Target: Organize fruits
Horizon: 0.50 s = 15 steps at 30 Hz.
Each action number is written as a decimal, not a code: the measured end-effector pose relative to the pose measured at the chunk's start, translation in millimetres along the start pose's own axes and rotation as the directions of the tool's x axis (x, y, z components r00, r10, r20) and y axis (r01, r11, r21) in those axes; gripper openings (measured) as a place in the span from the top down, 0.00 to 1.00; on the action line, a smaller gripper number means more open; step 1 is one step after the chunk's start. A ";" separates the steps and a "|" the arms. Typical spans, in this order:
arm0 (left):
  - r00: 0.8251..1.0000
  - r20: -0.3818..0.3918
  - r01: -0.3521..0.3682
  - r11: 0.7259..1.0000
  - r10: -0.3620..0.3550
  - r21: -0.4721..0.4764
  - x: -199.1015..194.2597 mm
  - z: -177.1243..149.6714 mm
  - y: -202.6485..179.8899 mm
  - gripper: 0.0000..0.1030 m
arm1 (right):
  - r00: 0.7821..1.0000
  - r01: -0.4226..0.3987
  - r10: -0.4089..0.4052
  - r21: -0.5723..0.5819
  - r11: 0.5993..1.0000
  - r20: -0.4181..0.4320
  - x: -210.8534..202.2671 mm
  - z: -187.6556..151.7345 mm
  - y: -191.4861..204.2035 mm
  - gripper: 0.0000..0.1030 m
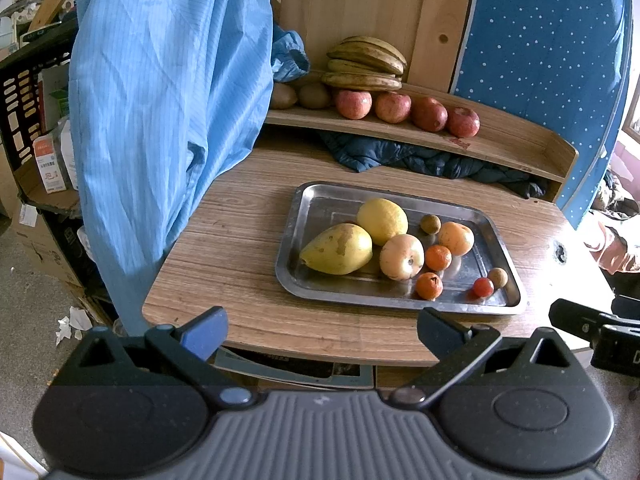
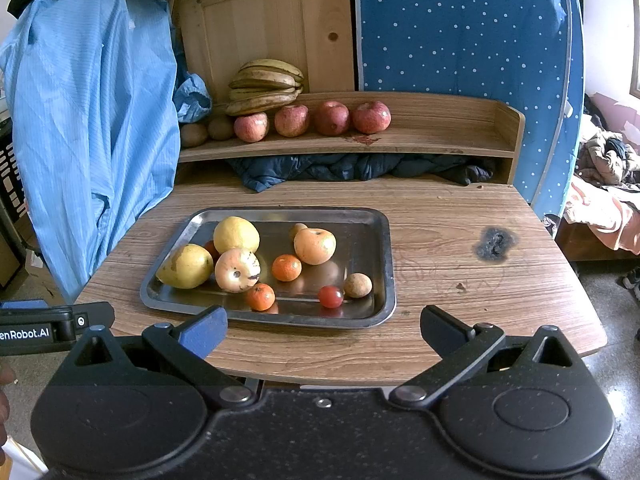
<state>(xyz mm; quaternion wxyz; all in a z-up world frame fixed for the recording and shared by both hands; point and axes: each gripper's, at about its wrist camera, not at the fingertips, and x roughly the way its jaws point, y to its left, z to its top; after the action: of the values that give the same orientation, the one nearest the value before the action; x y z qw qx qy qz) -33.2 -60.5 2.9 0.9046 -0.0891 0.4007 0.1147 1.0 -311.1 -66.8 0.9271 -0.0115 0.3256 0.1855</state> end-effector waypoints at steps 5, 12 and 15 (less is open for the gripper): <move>1.000 0.005 0.014 1.000 -0.014 -0.003 -0.9 0.4 0.7 0.00 | 1.000 0.003 -0.003 0.001 1.000 -0.001 0.1 -0.4 2.0 0.01; 1.000 -0.012 0.025 1.000 -0.025 -0.002 0.6 -0.1 -1.7 0.00 | 1.000 0.004 -0.004 0.000 1.000 -0.001 0.6 -0.1 1.9 0.01; 1.000 -0.020 0.018 1.000 -0.018 0.004 1.8 1.4 -2.3 0.00 | 1.000 0.012 -0.012 0.000 1.000 -0.001 1.2 -0.5 3.6 0.01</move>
<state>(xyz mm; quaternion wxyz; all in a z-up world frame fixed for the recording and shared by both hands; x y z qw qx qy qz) -30.4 -62.1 2.6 0.9018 -0.0920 0.4090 0.1048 0.4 -307.4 -67.5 0.9280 -0.0132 0.3259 0.1800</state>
